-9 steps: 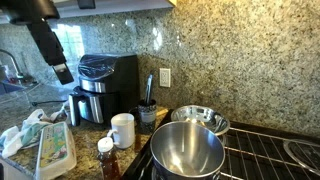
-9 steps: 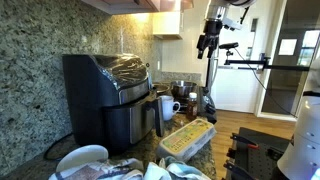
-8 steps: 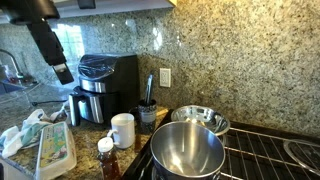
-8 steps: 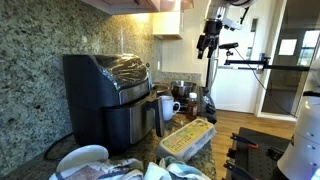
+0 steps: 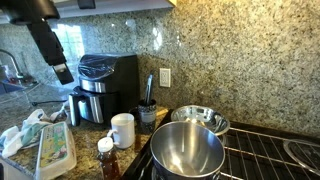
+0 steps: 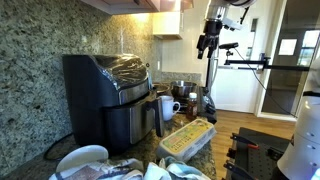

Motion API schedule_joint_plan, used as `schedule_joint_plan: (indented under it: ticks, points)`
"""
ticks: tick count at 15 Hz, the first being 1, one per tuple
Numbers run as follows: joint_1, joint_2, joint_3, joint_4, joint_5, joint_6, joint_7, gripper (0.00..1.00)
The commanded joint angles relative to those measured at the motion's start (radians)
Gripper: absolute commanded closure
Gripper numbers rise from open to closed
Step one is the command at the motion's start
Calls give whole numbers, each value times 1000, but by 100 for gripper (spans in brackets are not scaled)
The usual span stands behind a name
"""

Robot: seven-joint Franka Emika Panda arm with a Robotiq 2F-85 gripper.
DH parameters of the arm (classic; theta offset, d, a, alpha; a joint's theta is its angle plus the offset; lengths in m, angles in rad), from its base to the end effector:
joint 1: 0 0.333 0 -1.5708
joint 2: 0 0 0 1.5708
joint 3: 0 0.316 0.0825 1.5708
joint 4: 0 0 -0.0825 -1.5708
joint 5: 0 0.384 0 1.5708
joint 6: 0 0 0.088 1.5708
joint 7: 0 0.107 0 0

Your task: Move the bottle of honey to the left

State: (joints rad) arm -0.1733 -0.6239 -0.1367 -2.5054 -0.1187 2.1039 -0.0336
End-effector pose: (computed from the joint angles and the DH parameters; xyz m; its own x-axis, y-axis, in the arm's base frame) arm 0.3625 -0.1267 0.5115 0.9558 -0.1997 0.2157 -0.2131 -0.9762 0.0404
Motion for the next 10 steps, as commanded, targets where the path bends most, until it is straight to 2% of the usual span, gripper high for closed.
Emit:
schedule_joint_plan:
  ticks: [1,6,10]
  points:
    - [0,0,0,3,0,-3,0,0]
    - [9,50,-19,-14,27,13,-10,0]
    - [26,123,-45,-34,78,73,-36,0]
